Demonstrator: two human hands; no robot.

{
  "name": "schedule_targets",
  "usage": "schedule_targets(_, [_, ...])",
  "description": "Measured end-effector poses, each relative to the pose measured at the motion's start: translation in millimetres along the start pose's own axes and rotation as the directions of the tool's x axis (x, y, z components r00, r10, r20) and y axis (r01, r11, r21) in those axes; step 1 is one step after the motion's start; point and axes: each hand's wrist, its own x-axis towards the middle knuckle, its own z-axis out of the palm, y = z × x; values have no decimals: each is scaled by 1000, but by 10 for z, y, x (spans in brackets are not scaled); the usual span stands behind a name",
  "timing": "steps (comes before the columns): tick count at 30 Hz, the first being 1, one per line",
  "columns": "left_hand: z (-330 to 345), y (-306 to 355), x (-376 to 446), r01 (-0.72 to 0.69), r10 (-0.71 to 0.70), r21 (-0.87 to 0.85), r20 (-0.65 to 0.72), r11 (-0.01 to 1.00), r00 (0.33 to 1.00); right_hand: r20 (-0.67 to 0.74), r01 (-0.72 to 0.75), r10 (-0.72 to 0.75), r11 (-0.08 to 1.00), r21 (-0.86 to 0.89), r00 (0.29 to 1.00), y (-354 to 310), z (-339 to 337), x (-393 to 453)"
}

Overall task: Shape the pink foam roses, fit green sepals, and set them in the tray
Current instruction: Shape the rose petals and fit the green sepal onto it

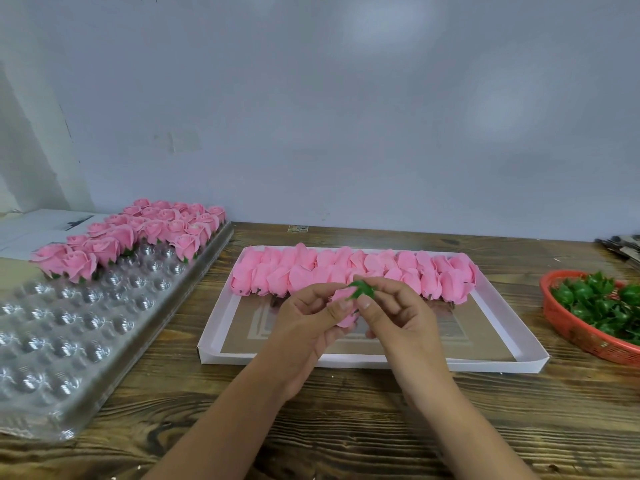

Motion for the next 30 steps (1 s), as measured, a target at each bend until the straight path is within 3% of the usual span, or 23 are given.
schedule_targets(12, [-14, -10, 8, -23, 28, 79, -61, 997, 998, -35, -144, 145, 989, 38, 989, 4, -79, 11])
schedule_targets(26, [-39, -36, 7, -45, 61, 255, -57, 966, 996, 12, -205, 207, 975, -80, 978, -27, -170, 29])
schedule_targets(30, [-16, -40, 5, -35, 57, 307, -65, 951, 996, 38, -281, 281, 960, 12, 959, -3, -172, 45])
